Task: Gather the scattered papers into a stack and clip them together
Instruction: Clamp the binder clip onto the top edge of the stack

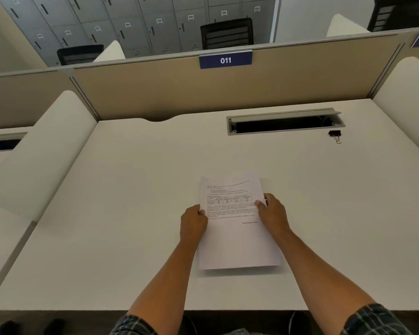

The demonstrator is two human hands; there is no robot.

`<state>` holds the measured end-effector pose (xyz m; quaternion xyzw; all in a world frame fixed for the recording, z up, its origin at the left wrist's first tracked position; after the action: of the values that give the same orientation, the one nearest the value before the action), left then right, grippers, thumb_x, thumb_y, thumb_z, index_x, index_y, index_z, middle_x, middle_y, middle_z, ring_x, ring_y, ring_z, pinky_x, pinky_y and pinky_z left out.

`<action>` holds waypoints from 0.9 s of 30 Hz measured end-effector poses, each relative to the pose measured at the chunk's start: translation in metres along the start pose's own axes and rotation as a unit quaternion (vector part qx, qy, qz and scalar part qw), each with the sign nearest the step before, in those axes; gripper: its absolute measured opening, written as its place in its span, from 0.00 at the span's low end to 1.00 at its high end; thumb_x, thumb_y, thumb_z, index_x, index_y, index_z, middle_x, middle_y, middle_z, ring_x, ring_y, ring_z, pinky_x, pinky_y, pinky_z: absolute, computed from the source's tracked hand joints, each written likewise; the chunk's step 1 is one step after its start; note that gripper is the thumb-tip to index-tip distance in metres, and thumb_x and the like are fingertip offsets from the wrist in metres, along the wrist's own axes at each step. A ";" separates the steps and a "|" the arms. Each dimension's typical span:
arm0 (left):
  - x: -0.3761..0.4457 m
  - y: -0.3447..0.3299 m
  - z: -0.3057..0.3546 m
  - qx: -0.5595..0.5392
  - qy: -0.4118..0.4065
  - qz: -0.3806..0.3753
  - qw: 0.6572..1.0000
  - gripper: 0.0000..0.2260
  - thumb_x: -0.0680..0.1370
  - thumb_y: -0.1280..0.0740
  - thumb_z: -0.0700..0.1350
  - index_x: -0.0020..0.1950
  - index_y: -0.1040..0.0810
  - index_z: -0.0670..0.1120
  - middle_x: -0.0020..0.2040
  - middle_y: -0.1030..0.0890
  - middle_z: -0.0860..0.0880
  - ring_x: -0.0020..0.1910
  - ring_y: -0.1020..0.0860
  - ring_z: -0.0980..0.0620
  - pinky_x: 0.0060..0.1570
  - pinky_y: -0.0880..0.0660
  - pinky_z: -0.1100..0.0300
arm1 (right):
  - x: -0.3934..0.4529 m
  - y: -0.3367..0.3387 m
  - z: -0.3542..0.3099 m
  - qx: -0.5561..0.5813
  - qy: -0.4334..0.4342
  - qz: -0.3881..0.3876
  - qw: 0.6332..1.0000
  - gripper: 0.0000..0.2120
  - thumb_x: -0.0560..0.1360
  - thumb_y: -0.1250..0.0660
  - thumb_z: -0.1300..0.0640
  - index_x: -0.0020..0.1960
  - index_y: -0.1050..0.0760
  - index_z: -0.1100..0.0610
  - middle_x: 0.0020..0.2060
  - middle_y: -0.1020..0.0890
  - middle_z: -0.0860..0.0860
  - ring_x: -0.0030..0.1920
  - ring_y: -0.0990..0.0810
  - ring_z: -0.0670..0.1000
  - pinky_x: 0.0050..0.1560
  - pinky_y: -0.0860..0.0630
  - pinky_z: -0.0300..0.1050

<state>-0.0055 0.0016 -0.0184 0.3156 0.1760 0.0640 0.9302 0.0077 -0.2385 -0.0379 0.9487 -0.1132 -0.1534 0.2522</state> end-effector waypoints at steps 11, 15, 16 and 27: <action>0.003 -0.001 -0.004 0.156 0.007 0.055 0.986 0.07 0.79 0.32 0.41 0.50 0.14 0.44 0.50 0.14 0.47 0.45 0.17 0.47 0.44 0.24 0.58 | -0.012 -0.006 0.000 -0.118 -0.035 0.080 0.989 0.19 0.79 0.26 0.55 0.63 0.22 0.66 0.60 0.19 0.60 0.60 0.18 0.62 0.55 0.21 0.49; 0.013 0.006 0.014 0.262 -0.008 0.036 0.964 0.04 0.78 0.32 0.41 0.50 0.20 0.42 0.49 0.18 0.45 0.46 0.18 0.46 0.38 0.26 0.56 | -0.011 -0.004 -0.004 -0.176 -0.040 0.082 0.980 0.22 0.79 0.27 0.51 0.67 0.23 0.63 0.61 0.22 0.59 0.61 0.20 0.61 0.55 0.21 0.51; 0.016 0.005 0.022 0.273 -0.019 0.035 0.961 0.04 0.78 0.32 0.42 0.51 0.21 0.42 0.51 0.19 0.45 0.48 0.18 0.45 0.38 0.29 0.57 | -0.010 -0.003 -0.006 -0.167 -0.044 0.095 0.980 0.24 0.79 0.27 0.50 0.69 0.24 0.63 0.62 0.22 0.59 0.61 0.20 0.60 0.55 0.22 0.51; 0.048 -0.082 0.129 0.202 -0.265 0.019 0.943 0.14 0.85 0.38 0.45 0.69 0.21 0.45 0.66 0.19 0.45 0.63 0.19 0.43 0.61 0.25 0.51 | 0.051 0.057 -0.035 -0.132 0.030 0.209 0.969 0.16 0.81 0.30 0.57 0.67 0.20 0.61 0.62 0.17 0.58 0.60 0.17 0.59 0.59 0.19 0.54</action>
<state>0.0875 -0.1254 0.0128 0.5055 -0.0732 -0.0413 0.8587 0.0596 -0.2862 0.0081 0.8667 -0.2797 -0.0821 0.4048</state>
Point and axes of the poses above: each hand's wrist, its own x-axis towards the middle knuckle, its own y-axis out of the back of the hand, z = x × y, the point moved 1 cm from there along x, towards the middle knuckle
